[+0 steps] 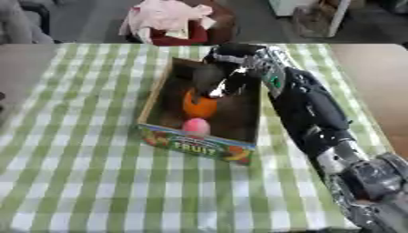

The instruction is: Pick up objects on the table and place them in the box.

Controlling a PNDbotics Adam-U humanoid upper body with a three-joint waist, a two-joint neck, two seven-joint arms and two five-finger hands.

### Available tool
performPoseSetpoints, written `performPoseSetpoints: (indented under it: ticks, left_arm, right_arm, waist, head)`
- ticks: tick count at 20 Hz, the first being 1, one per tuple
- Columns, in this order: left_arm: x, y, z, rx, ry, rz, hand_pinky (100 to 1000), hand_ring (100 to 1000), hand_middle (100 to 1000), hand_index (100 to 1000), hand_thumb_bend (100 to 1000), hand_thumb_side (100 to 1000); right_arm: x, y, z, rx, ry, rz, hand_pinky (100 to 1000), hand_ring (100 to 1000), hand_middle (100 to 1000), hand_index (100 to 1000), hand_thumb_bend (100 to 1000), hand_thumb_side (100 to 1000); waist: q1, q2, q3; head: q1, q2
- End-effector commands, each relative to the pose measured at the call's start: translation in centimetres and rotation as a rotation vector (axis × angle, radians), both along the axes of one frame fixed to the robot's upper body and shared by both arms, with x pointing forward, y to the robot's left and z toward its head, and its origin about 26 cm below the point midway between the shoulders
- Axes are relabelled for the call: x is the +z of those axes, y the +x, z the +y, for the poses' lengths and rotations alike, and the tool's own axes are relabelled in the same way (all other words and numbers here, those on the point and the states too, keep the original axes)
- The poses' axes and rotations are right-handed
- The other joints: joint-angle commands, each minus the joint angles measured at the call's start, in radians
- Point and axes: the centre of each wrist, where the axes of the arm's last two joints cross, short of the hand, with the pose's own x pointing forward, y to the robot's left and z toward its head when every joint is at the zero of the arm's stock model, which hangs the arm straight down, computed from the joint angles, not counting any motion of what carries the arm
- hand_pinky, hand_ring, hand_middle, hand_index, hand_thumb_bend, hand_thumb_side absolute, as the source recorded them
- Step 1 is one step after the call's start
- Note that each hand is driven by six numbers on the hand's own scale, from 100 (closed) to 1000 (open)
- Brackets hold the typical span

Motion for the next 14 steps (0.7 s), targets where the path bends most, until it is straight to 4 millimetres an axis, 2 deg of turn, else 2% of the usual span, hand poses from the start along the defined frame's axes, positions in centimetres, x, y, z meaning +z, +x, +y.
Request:
performPoseSetpoints:
  ticks: [1,2,7,14]
  left_arm:
    - [0.8,0.0,0.1,-0.011,0.013,-0.024,574,631,611,788,100,824]
    - [0.8,0.0,0.1,-0.011,0.014,-0.022,575,632,611,789,100,826]
    - [0.6,-0.1,0.4,-0.002,0.021,-0.013,575,633,611,789,100,828]
    - [0.3,-0.2,0.8,0.005,0.037,0.001,576,634,611,790,100,834]
  right_arm:
    - [1.3,0.2,-0.8,0.126,-0.162,0.036,622,625,634,832,495,598]
    - [1.4,0.2,-1.0,0.139,-0.180,0.042,672,686,719,871,499,609]
    - [2.7,-0.1,-2.3,0.188,-0.258,0.053,804,811,823,908,494,585]
    - [6.9,-1.1,-3.3,0.258,-0.272,0.005,849,847,850,914,507,609]
  waist:
    - [0.000,-0.012,-0.003]
    - [-0.001,-0.012,-0.005]
    - [-0.007,-0.016,-0.013]
    - [-0.016,-0.023,-0.029]
  head:
    - [0.004,-0.007]
    - [0.006,-0.006]
    - [0.014,-0.004]
    - [0.027,0.006]
